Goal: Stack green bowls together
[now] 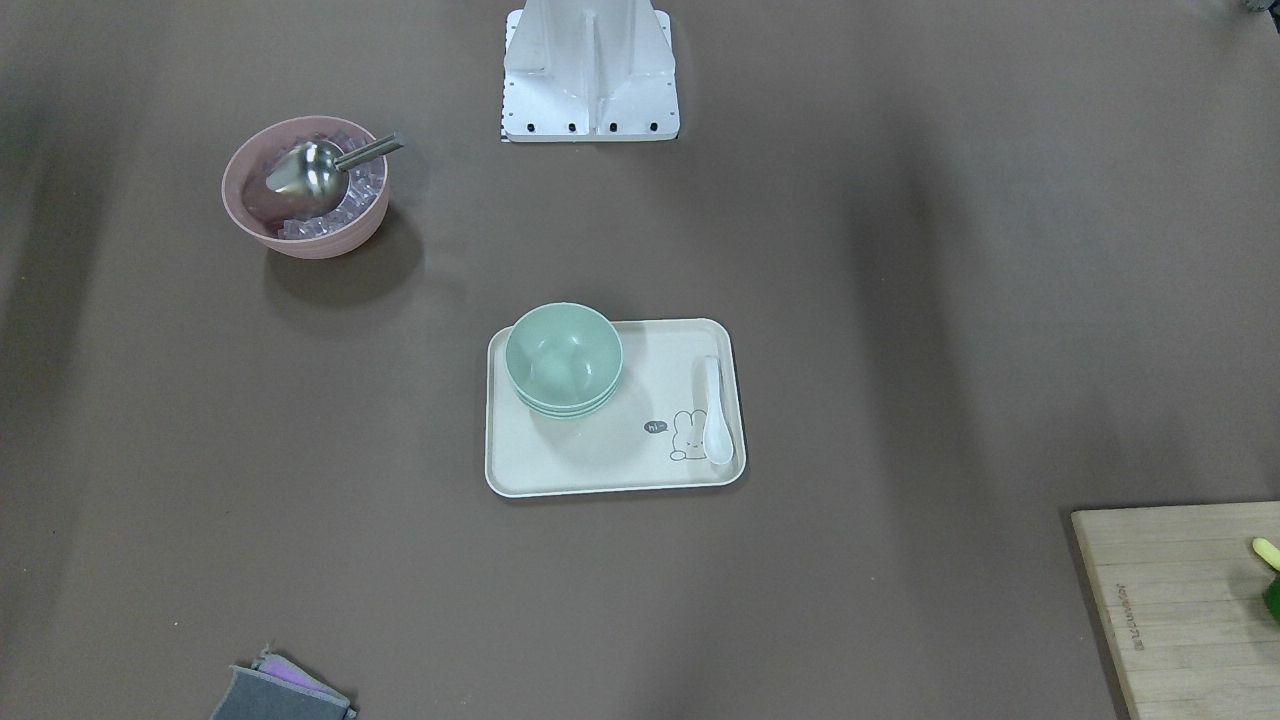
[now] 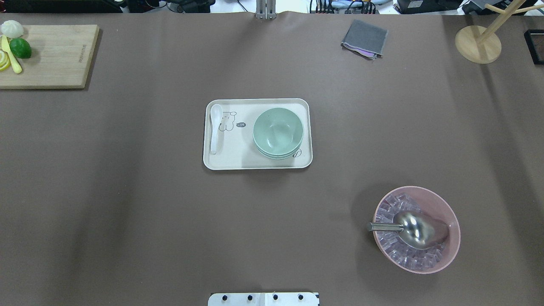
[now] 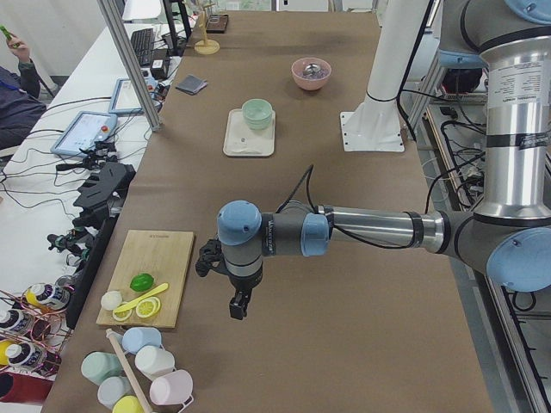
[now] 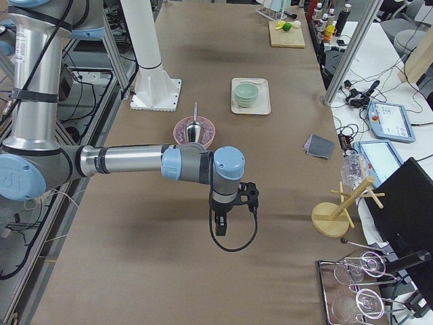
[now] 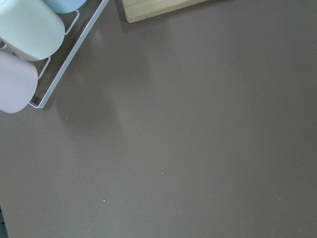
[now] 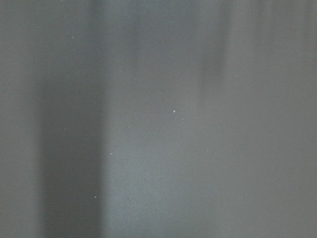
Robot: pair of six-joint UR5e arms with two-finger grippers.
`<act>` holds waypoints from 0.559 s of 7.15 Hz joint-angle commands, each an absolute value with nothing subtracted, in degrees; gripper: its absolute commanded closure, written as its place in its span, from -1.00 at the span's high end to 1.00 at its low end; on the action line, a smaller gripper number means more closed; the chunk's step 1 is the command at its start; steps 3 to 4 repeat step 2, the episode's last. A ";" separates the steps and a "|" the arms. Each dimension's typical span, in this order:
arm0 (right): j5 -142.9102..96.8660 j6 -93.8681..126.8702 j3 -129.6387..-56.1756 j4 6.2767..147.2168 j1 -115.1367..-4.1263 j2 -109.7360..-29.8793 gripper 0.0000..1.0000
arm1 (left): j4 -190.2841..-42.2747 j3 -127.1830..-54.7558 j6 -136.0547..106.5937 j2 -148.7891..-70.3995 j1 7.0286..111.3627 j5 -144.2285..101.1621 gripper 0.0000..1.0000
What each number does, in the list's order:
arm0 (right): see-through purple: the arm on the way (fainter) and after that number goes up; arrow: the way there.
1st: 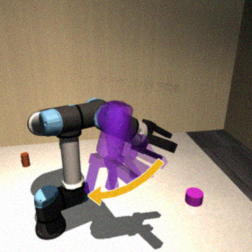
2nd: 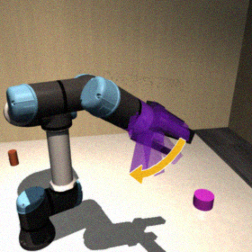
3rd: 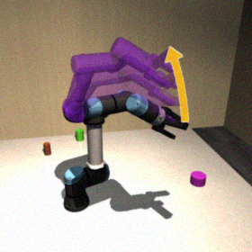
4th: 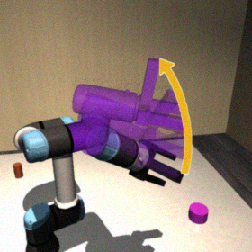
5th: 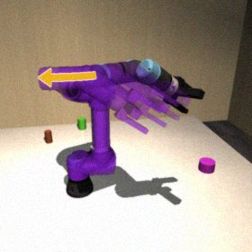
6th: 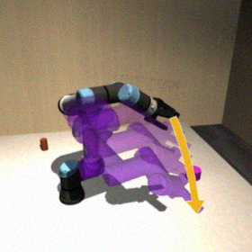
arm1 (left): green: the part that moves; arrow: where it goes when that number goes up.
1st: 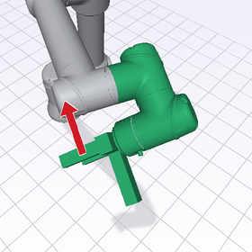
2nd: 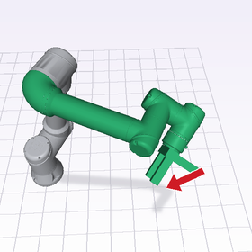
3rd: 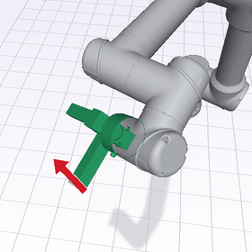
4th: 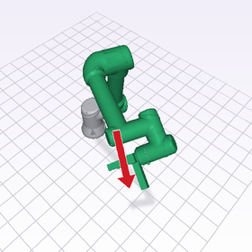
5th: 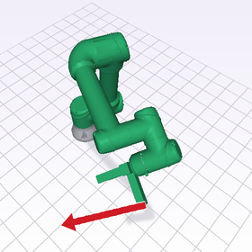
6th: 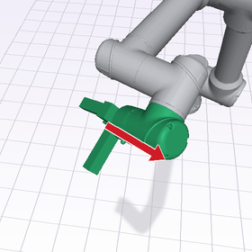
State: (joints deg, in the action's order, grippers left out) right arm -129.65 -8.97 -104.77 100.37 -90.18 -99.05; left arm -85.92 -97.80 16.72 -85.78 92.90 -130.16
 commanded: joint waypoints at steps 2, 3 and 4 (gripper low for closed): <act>-129.64 -8.96 -104.77 100.37 -89.65 -98.88 1.00 | -85.96 -97.56 16.88 -86.04 92.90 -130.08 0.97; -129.64 -8.96 -104.77 100.37 -89.65 -98.88 1.00 | -85.96 -97.56 16.88 -86.04 92.90 -130.08 0.97; -129.64 -8.96 -104.77 100.37 -89.65 -98.88 1.00 | -85.96 -97.56 16.88 -86.04 92.90 -130.08 0.97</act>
